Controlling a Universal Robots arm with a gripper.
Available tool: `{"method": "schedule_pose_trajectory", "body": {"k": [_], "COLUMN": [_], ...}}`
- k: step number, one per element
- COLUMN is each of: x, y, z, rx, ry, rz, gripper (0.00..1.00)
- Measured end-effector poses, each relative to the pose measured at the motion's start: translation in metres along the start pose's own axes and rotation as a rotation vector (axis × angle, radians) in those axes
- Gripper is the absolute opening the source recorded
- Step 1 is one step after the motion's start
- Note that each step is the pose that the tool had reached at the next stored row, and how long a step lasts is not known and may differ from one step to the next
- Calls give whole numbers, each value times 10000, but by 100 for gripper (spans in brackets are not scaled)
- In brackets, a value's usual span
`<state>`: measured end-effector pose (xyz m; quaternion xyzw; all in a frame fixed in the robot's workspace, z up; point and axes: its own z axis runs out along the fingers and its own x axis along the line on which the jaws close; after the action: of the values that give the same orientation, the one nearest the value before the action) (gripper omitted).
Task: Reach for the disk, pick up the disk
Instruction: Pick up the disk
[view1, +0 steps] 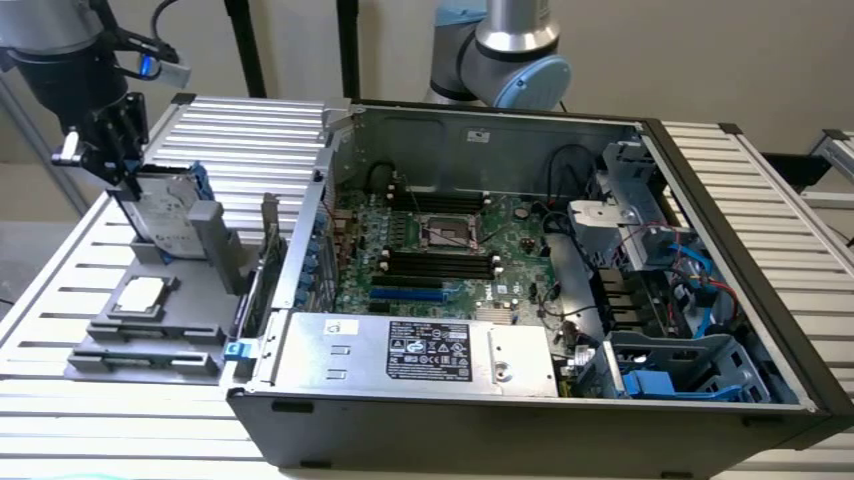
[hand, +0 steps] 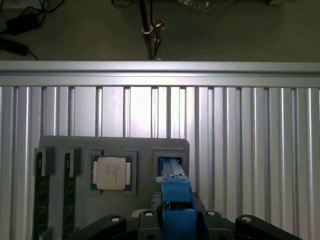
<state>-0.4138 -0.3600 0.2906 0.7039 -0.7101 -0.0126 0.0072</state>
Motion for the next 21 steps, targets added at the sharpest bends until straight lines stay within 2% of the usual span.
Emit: {"method": "schedule_pose_trajectory", "body": {"k": [13,21], "x": [4,3], "y": [1,2], "z": [-4,-113], "rx": [1,0], "ry": [-2,-2], "rz": [0,0], "gripper": [33,33]}}
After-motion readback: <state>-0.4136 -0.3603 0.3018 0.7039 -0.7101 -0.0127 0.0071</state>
